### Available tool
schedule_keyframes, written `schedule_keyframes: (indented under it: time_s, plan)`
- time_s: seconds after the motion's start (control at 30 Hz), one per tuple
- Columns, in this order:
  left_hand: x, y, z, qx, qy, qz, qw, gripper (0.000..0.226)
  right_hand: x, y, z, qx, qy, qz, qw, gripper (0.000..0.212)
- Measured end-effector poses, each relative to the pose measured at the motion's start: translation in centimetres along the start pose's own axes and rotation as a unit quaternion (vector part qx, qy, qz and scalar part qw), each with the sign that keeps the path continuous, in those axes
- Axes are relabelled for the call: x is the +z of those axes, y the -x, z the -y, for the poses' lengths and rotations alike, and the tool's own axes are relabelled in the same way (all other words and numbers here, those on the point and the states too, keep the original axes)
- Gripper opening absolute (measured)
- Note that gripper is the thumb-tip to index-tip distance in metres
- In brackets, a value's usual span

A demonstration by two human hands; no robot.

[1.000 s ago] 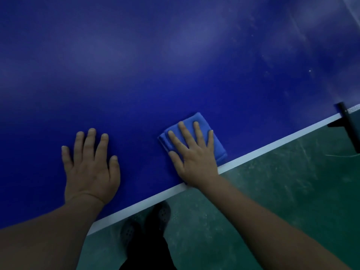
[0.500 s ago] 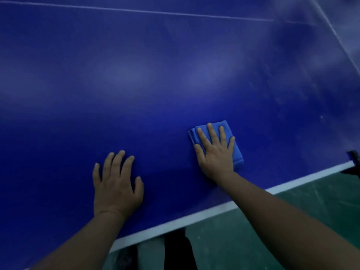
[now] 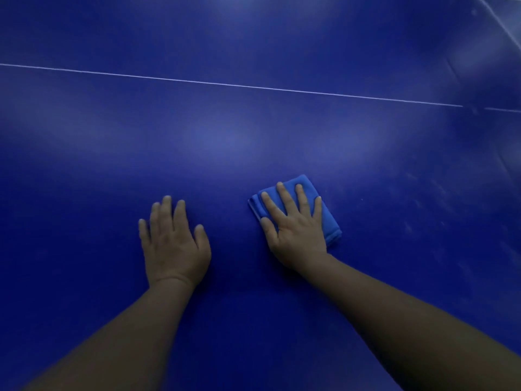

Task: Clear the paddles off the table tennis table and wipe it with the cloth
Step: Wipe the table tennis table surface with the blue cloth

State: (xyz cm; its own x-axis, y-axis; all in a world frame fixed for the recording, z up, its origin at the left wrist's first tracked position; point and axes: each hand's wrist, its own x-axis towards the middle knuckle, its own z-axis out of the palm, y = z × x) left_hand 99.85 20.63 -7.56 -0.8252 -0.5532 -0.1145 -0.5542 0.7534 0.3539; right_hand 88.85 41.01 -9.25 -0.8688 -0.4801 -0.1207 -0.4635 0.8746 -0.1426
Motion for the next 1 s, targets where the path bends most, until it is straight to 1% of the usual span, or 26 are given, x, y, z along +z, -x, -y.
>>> schedule_keyframes:
  time_s: [0.07,0.17,0.23,0.3,0.37,0.4,0.47,0.5,0.57,0.6,0.63,0.7,0.77,0.8,0.9,0.93,1.0]
  plan:
    - [0.7,-0.2,0.2,-0.006,-0.014,0.003,1.000,0.067,-0.5,-3.9,-0.4,-0.011,0.004,-0.008,1.000,0.061]
    - [1.1,-0.3,0.2,0.017,-0.037,0.008,0.999,0.070,-1.7,-10.9,-1.3,-0.019,0.011,-0.004,1.000,0.061]
    - [1.1,-0.4,0.1,0.020,-0.046,0.004,0.999,0.069,-2.6,-15.4,-1.8,-0.001,0.006,0.014,1.000,0.058]
    - [1.1,-0.4,0.0,0.016,-0.052,0.009,0.998,0.069,-3.0,-17.9,-1.7,0.028,-0.005,0.020,0.999,0.057]
    - [1.0,-0.4,0.1,0.014,-0.053,0.019,0.998,0.069,-2.8,-16.7,-1.0,0.045,-0.006,0.009,0.999,0.057]
    - [1.0,-0.4,0.2,0.014,-0.052,0.020,0.998,0.068,-2.3,-14.6,-0.6,0.033,-0.005,-0.004,0.999,0.057]
    - [1.0,-0.5,0.3,0.013,-0.053,0.019,0.998,0.067,-1.0,-9.3,0.1,-0.043,-0.005,-0.035,0.998,0.058]
    - [1.0,-0.7,0.3,0.011,-0.054,0.020,0.998,0.067,-0.7,-7.4,0.0,-0.083,0.000,-0.039,0.996,0.057]
    - [1.0,-0.7,0.3,0.010,-0.056,0.025,0.998,0.067,-0.9,-8.4,-1.1,-0.130,0.013,-0.020,0.991,0.056]
    - [1.0,-0.7,0.2,0.012,-0.055,0.028,0.998,0.067,-1.3,-10.8,-1.6,-0.122,0.022,-0.017,0.992,0.056]
    - [1.0,-0.8,0.2,0.013,-0.055,0.028,0.998,0.067,-1.9,-13.7,-1.8,-0.093,0.027,-0.014,0.995,0.056]
    - [1.0,-0.8,0.2,0.010,-0.059,0.025,0.998,0.067,-3.3,-19.3,-2.2,-0.001,0.010,0.004,1.000,0.056]
    - [1.2,-0.8,0.2,0.010,-0.064,0.022,0.998,0.067,-3.2,-21.4,-2.0,0.070,-0.011,0.007,0.997,0.057]
    - [1.2,-0.8,0.3,0.012,-0.065,0.020,0.998,0.066,-2.7,-20.7,-1.4,0.076,-0.005,-0.003,0.997,0.057]
    - [1.4,-0.8,0.3,0.017,-0.069,0.010,0.997,0.064,-1.1,-15.8,1.5,0.044,0.021,-0.044,0.998,0.058]
    - [1.5,-0.8,0.3,0.020,-0.070,0.004,0.997,0.064,-0.8,-14.8,2.5,0.041,0.020,-0.043,0.998,0.059]
    - [1.7,-0.9,0.3,0.024,-0.068,-0.008,0.997,0.065,-0.5,-15.6,4.5,0.040,0.003,-0.036,0.999,0.058]
